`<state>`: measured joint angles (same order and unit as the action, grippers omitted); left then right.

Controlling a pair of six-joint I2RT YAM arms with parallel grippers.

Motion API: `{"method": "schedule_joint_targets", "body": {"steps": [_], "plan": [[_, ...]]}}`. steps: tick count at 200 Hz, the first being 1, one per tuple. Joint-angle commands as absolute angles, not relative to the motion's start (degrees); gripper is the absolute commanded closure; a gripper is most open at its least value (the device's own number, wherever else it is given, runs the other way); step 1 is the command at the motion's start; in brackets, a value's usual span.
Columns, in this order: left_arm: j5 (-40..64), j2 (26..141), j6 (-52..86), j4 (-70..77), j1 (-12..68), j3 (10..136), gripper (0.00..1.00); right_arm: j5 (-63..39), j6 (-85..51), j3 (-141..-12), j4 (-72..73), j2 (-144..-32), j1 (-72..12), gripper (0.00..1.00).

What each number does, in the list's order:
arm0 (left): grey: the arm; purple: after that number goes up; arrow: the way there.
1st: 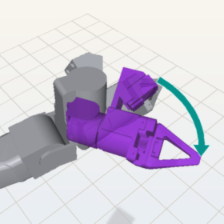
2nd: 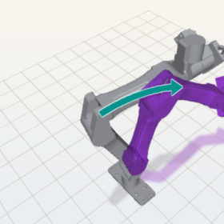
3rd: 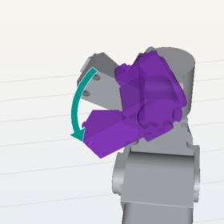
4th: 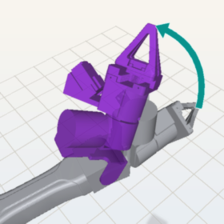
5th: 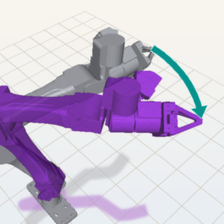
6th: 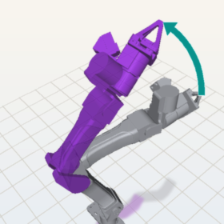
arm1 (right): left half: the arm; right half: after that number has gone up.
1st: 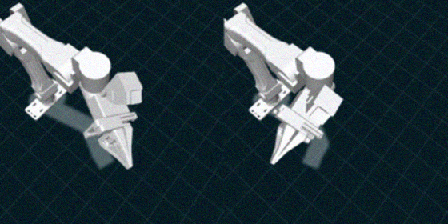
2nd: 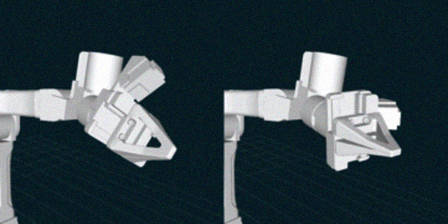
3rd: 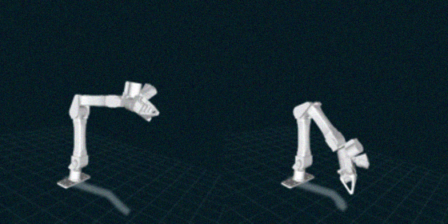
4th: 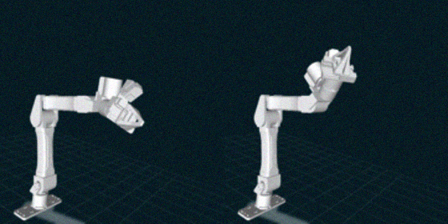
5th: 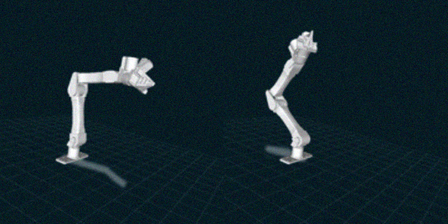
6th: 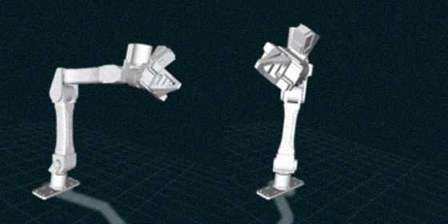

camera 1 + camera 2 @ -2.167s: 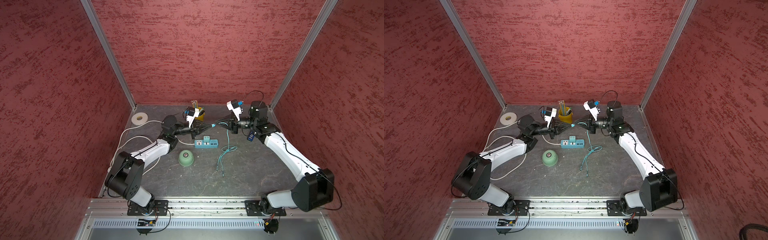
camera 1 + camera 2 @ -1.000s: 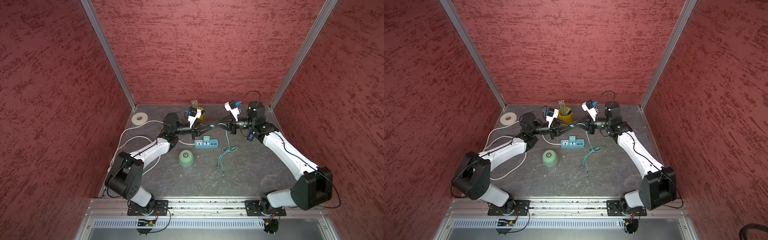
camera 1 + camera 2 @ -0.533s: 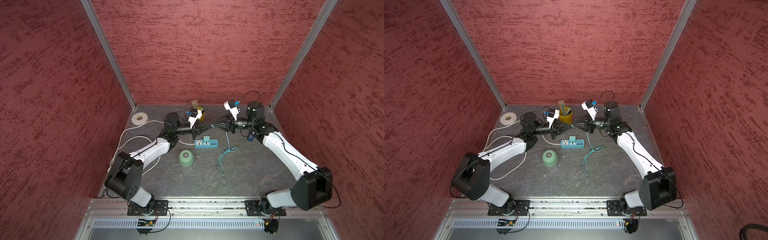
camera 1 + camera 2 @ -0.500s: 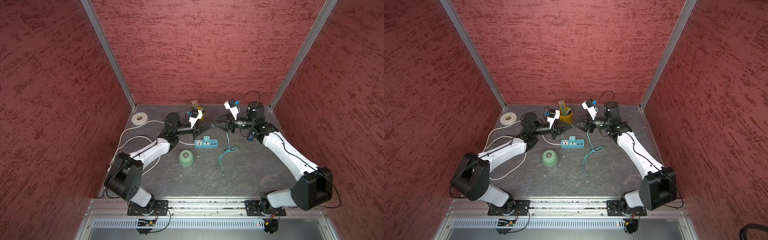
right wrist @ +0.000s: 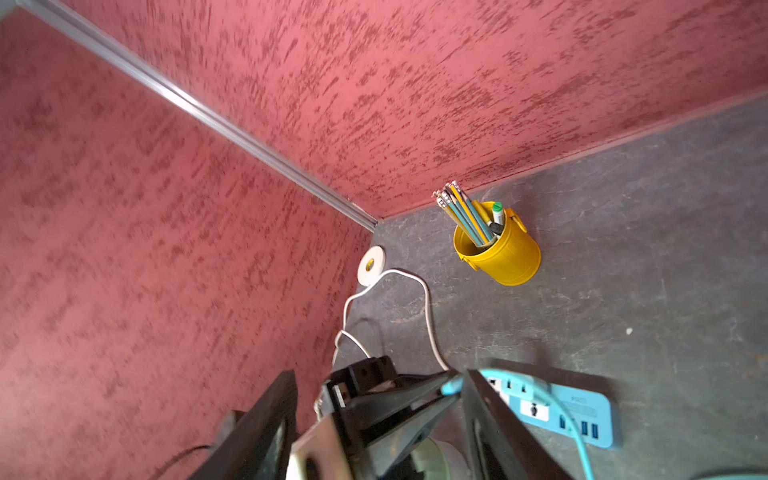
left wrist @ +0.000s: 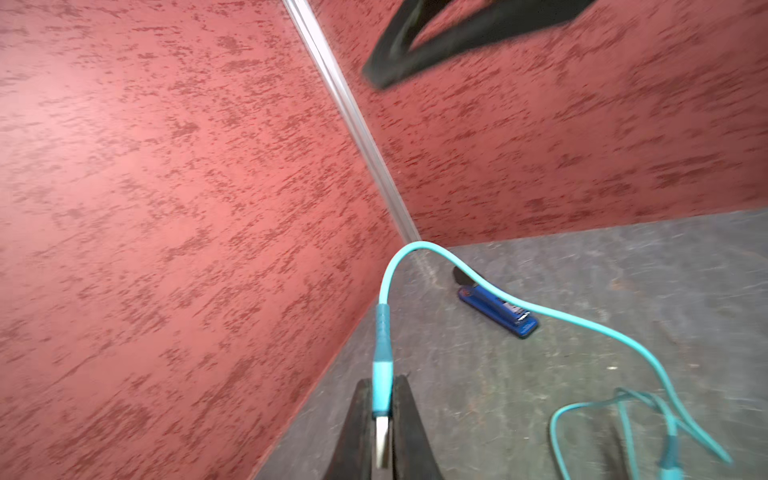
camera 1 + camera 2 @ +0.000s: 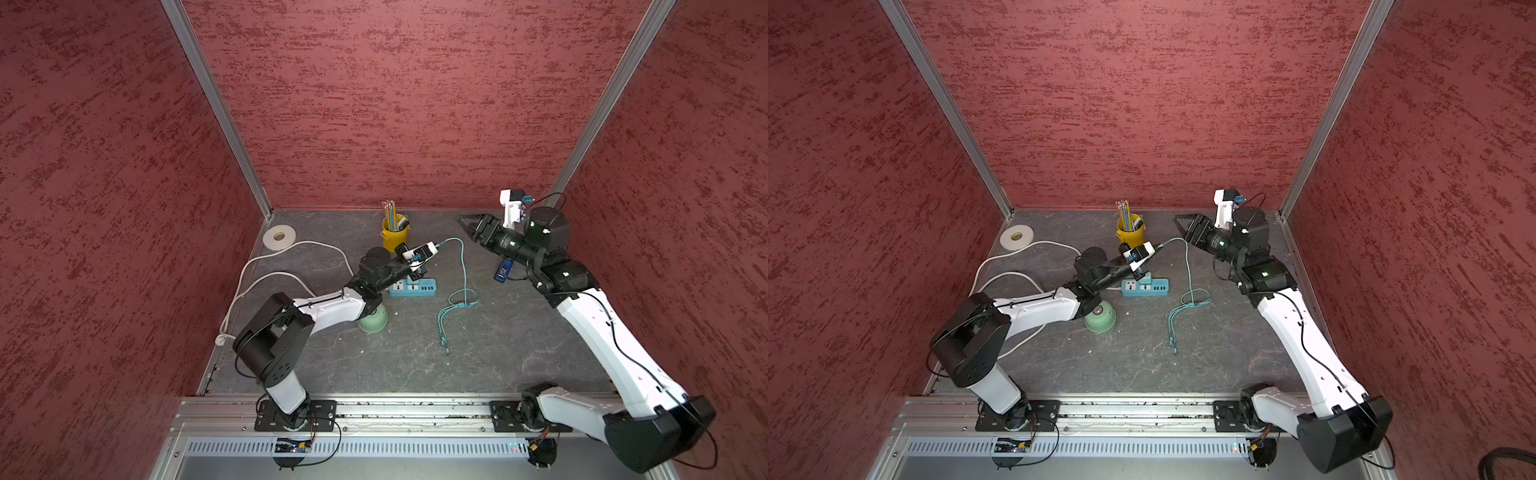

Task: Charge the cordless meat grinders
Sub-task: Pick up the charging cable from the center of the board.

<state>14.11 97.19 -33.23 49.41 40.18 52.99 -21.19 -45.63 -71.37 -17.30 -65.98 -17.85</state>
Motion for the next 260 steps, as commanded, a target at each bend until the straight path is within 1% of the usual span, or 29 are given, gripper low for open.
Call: {"method": "schedule_joint_targets", "body": {"steps": [1, 19, 51, 75, 127, 140, 160, 195, 226, 260], "plan": [[7.4, 99.0, -39.6, 60.1, 41.8, 52.2, 1.00, -18.9, -57.2, -69.3, -19.5, -66.3, -17.8, 0.38], [6.1, 100.7, -42.8, 63.3, 42.9, 52.1, 1.00, -22.5, -61.8, -67.9, -17.6, -67.1, -18.1, 0.39], [5.4, 101.6, -47.3, 64.9, 44.3, 52.1, 1.00, -23.7, -65.7, -67.3, -16.6, -68.6, -18.3, 0.41], [5.2, 101.6, -49.8, 64.6, 44.8, 52.1, 1.00, -24.4, -67.8, -66.9, -16.6, -70.3, -18.4, 0.49], [3.2, 101.4, -54.4, 63.0, 45.8, 52.5, 1.00, -26.6, -70.1, -66.9, -13.2, -72.7, -18.5, 0.62], [2.4, 101.6, -54.5, 63.1, 45.9, 52.7, 1.00, -26.5, -69.7, -66.8, -13.8, -73.0, -18.5, 0.64], [1.5, 102.0, -54.6, 63.2, 45.9, 53.1, 1.00, -26.0, -69.4, -66.1, -14.2, -73.5, -18.4, 0.65], [1.7, 101.9, -55.2, 62.8, 46.1, 53.1, 1.00, -26.4, -69.3, -65.3, -13.5, -74.9, -18.5, 0.71], [1.8, 101.9, -56.4, 62.1, 46.3, 52.9, 1.00, -26.4, -69.2, -65.4, -13.2, -75.5, -18.5, 0.78], [1.6, 102.0, -57.0, 61.9, 46.5, 52.8, 1.00, -26.2, -68.9, -65.1, -13.2, -75.7, -18.5, 0.94]]}}
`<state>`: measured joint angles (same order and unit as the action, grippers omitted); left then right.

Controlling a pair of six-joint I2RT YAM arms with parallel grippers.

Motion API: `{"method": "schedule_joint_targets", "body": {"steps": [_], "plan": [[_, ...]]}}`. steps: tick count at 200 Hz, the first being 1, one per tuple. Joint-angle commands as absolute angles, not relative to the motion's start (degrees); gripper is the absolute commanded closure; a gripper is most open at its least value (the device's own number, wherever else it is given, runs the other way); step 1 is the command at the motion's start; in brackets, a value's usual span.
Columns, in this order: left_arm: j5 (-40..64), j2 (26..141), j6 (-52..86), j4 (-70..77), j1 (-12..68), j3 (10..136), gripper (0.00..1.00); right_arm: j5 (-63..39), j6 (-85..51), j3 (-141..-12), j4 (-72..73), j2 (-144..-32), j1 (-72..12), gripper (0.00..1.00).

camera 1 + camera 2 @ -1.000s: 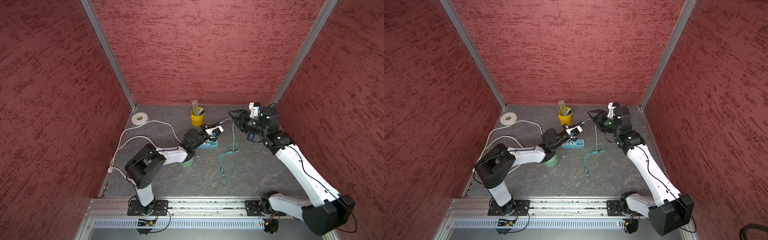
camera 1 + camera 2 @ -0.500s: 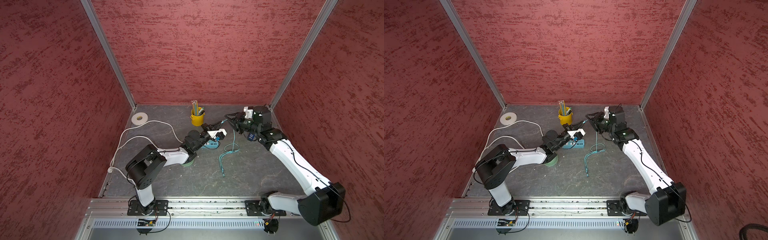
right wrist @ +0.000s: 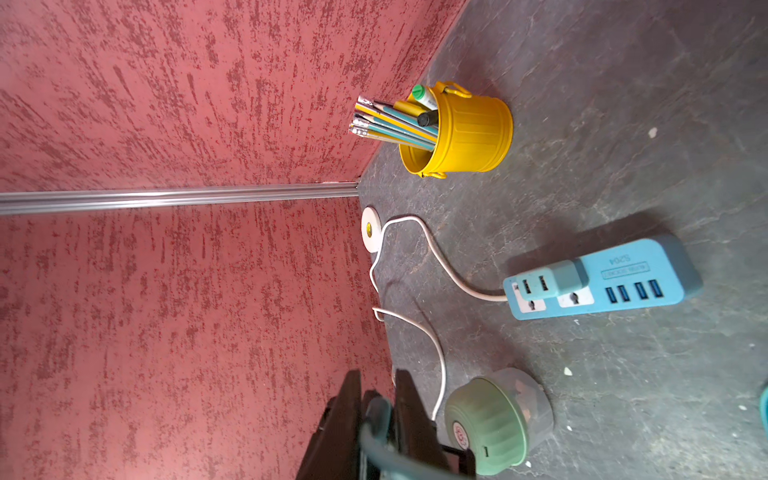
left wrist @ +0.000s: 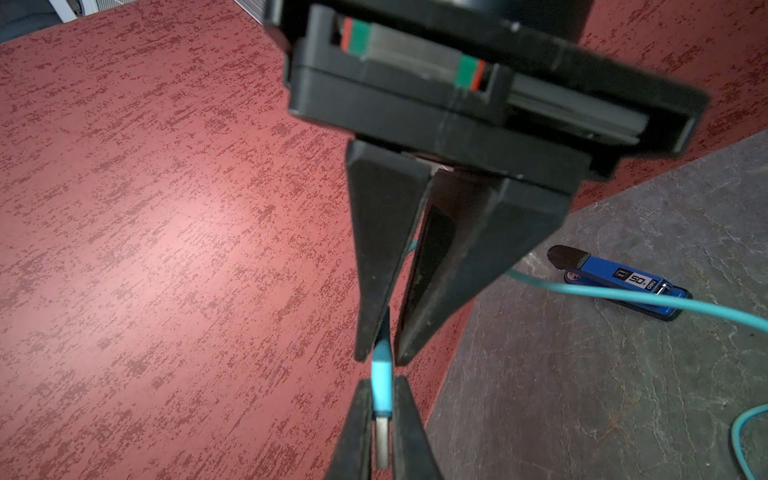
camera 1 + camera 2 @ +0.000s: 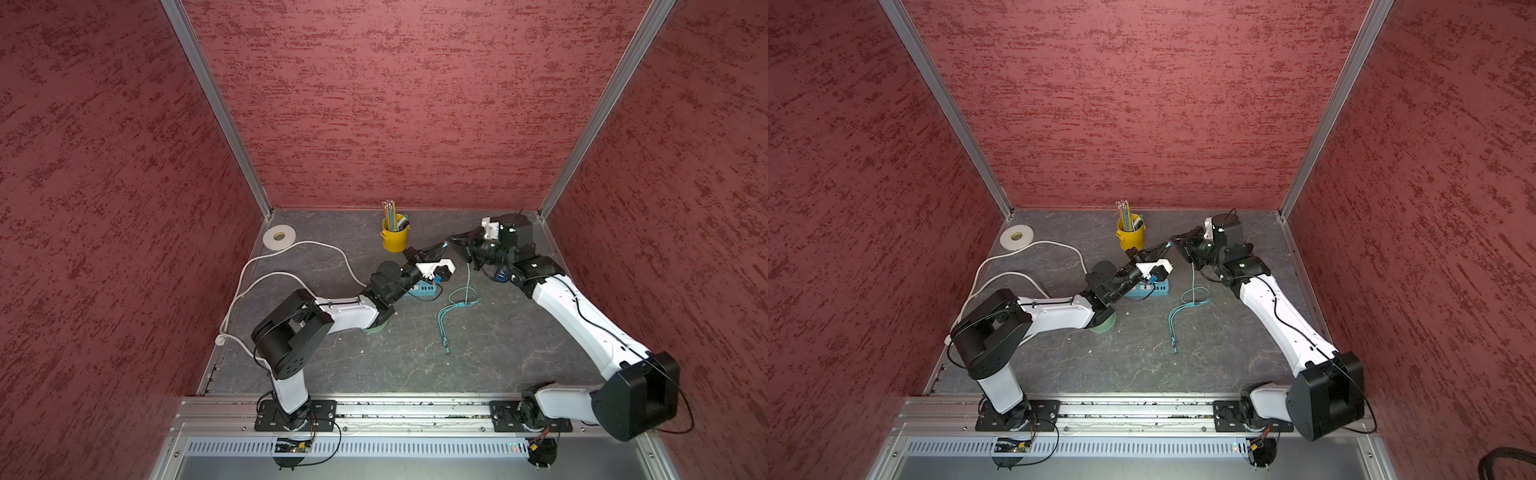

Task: Charge the cordless meat grinders
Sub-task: Pick up the charging cable from the center of the board.

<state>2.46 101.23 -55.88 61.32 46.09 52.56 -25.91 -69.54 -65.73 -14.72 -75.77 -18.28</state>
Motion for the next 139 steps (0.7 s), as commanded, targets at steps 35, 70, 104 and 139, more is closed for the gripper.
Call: {"method": "schedule_joint_targets", "body": {"steps": [35, 70, 104, 139], "plan": [[1.0, 101.5, -57.7, 61.8, 46.6, 52.5, 0.96, -25.6, -68.5, -64.6, -11.8, -75.0, -18.5, 1.00], [-0.7, 98.8, -53.0, 64.3, 46.5, 49.2, 0.16, -20.1, -64.5, -64.5, -10.9, -73.9, -18.5, 1.00], [-2.4, 90.4, -36.9, 67.4, 44.2, 40.0, 0.00, -5.0, -51.6, -62.8, -7.5, -73.4, -21.9, 1.00], [-2.7, 76.3, -9.9, 50.9, 37.0, 35.9, 0.00, 2.8, -35.2, -56.3, 6.9, -74.4, -27.9, 1.00]]}}
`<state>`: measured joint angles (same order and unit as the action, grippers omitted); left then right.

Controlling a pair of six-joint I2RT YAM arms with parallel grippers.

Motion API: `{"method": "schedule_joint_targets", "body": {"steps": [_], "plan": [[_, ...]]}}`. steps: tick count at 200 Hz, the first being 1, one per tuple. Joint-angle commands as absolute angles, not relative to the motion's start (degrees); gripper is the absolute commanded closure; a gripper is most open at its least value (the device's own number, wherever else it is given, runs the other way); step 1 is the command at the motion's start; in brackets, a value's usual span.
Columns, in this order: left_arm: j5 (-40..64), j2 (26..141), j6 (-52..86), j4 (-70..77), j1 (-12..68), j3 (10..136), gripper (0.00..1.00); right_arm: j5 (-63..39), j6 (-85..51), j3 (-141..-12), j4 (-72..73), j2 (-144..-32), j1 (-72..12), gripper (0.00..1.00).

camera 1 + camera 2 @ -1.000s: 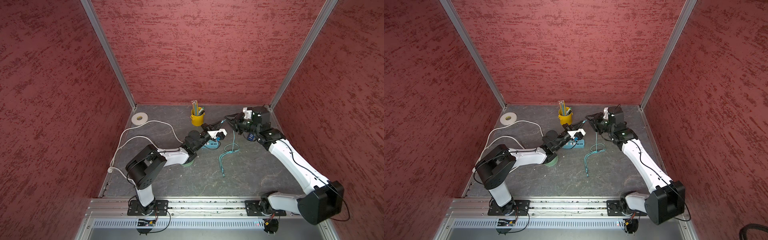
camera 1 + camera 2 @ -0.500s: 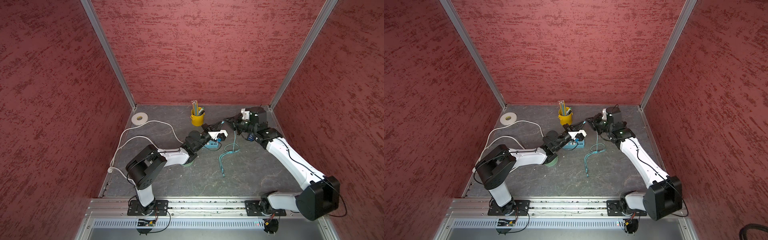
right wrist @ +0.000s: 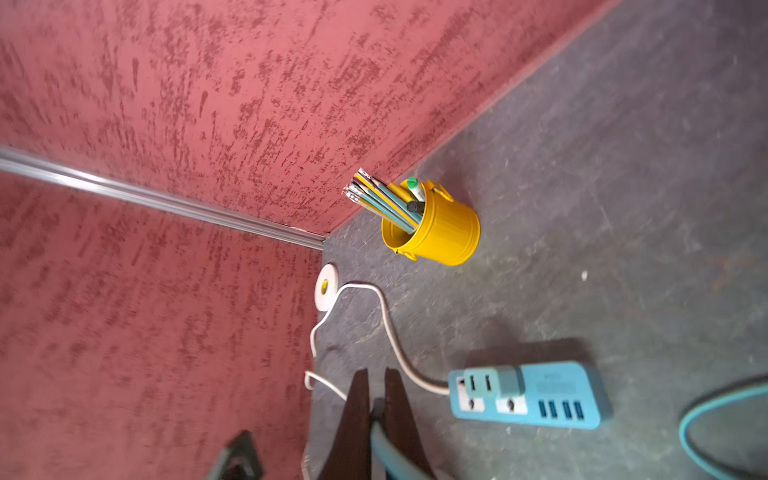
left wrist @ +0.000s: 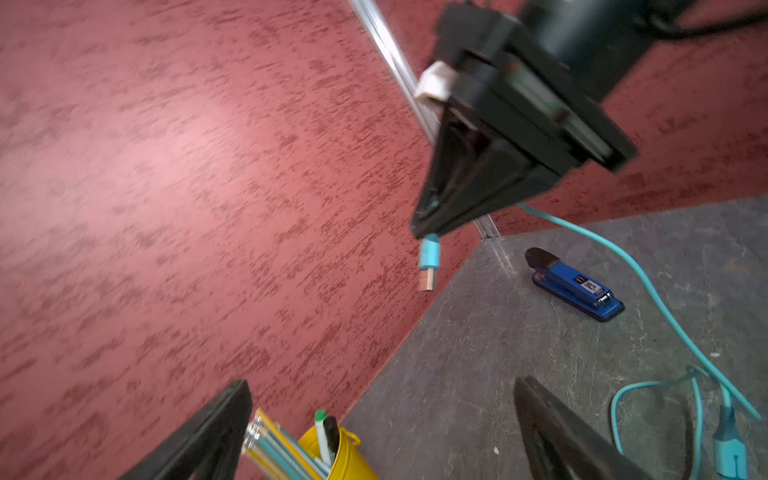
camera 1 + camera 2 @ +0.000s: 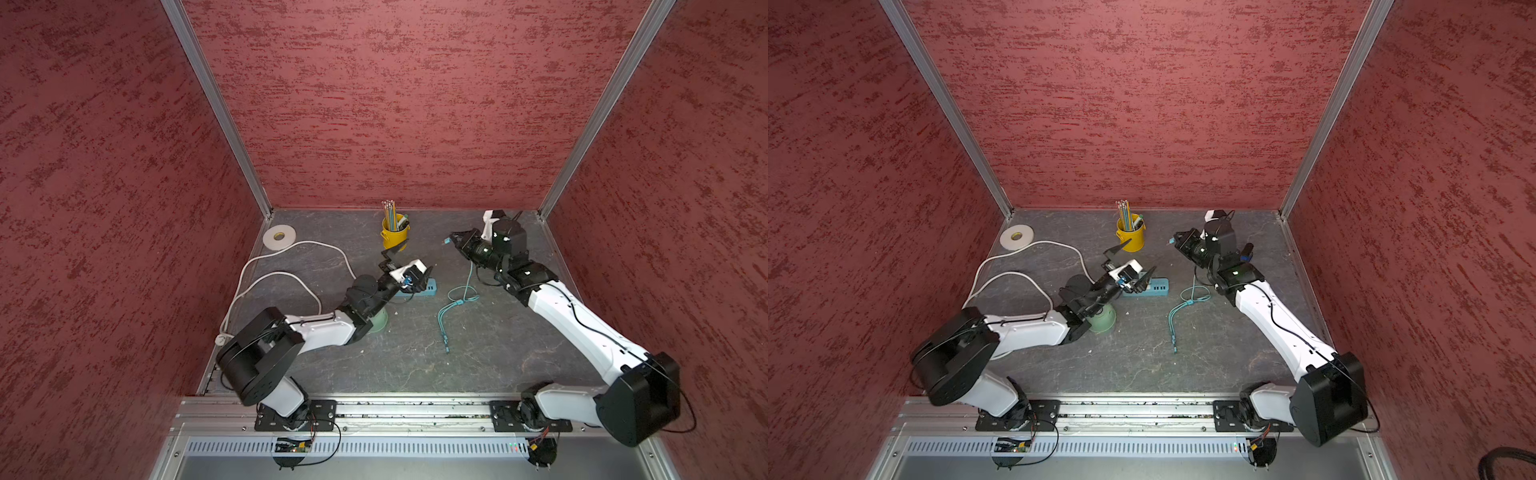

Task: Charge the cordless meat grinders
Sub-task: Pick up the charging cable from the center of the board, then insert the charging cable into the plug.

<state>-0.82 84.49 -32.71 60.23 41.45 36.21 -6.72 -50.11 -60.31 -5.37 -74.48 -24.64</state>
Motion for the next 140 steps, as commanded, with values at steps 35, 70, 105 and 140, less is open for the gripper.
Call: {"method": "schedule_joint_targets", "body": {"steps": [35, 70, 105, 140], "plan": [[-7.6, 68.1, 10.3, 23.8, 29.6, 40.6, 0.00, 8.9, -26.3, -53.9, 14.4, -77.9, -32.2, 1.00], [-10.3, 65.0, 21.8, 14.8, 24.5, 41.1, 0.00, 16.4, -24.2, -54.0, 15.3, -83.0, -37.4, 1.00], [-11.4, 64.3, 28.8, 6.6, 21.4, 42.7, 0.00, 22.3, -30.9, -58.2, 8.2, -89.2, -40.0, 1.00], [-11.8, 63.5, 30.8, 2.5, 20.1, 43.0, 0.00, 24.8, -35.3, -61.9, 1.7, -94.3, -42.7, 1.00]]}}
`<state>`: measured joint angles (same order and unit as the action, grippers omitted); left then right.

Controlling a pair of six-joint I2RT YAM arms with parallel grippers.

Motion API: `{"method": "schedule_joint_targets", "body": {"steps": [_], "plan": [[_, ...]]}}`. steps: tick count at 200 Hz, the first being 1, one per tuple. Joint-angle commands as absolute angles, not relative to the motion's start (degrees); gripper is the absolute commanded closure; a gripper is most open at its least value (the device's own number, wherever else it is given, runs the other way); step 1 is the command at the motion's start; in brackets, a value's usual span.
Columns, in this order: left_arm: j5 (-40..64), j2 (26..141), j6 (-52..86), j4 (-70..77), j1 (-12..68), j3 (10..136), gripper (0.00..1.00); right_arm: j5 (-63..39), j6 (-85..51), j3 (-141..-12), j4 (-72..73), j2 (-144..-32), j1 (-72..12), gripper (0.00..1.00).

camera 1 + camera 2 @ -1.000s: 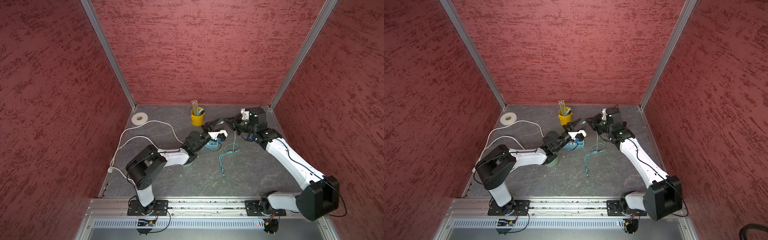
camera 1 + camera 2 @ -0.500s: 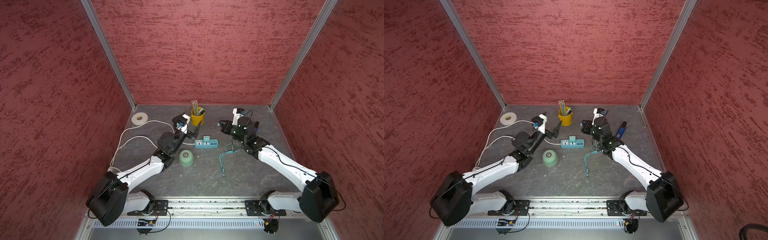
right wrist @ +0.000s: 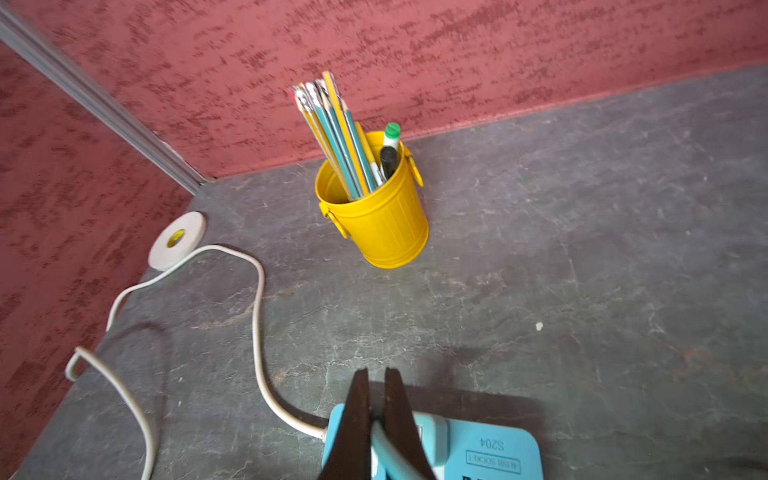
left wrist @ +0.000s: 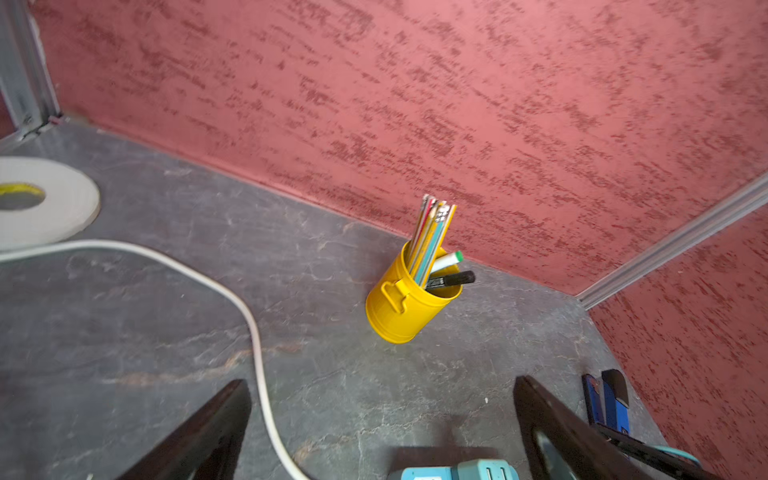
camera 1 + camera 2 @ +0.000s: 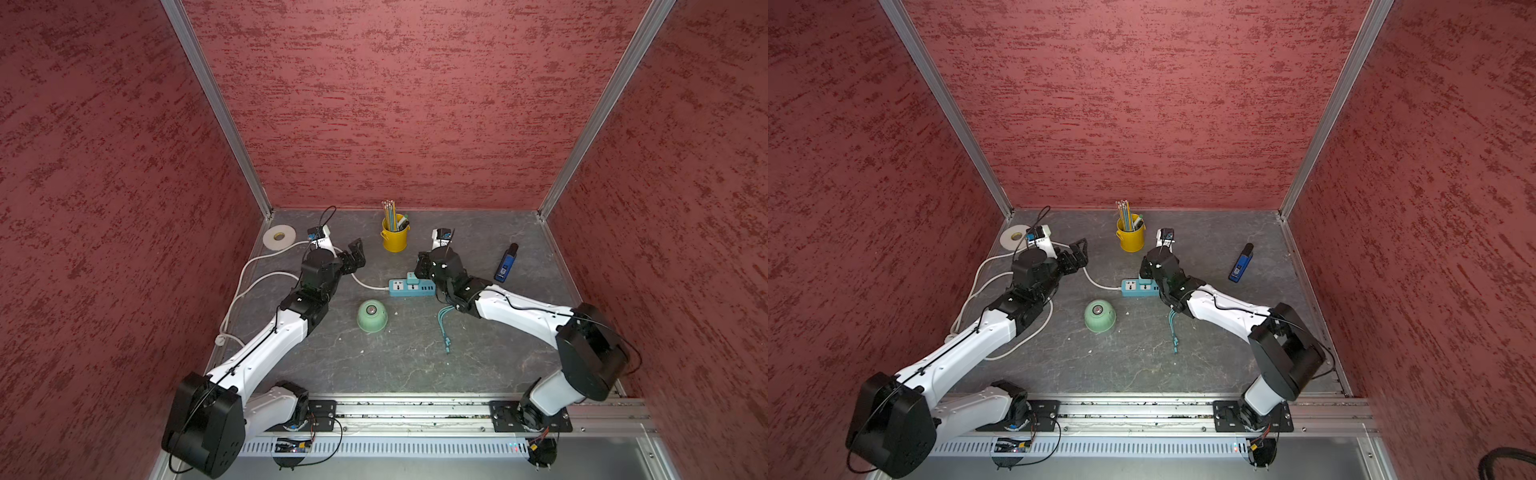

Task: Charge the cordless meat grinders
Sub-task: Insert the charging cable into the plug.

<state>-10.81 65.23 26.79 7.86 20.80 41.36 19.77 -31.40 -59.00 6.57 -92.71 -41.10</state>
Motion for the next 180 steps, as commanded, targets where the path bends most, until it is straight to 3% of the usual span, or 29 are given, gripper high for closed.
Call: {"method": "schedule_joint_targets", "body": {"steps": [1, 180], "plan": [[-11.8, 63.4, 30.8, 2.4, 20.1, 42.9, 0.00, 25.0, -35.3, -62.0, 1.5, -94.4, -42.7, 1.00], [-10.9, 62.1, 31.0, 0.4, 17.7, 41.7, 0.00, 28.0, -32.3, -64.0, -1.7, -101.5, -44.3, 1.00]]}}
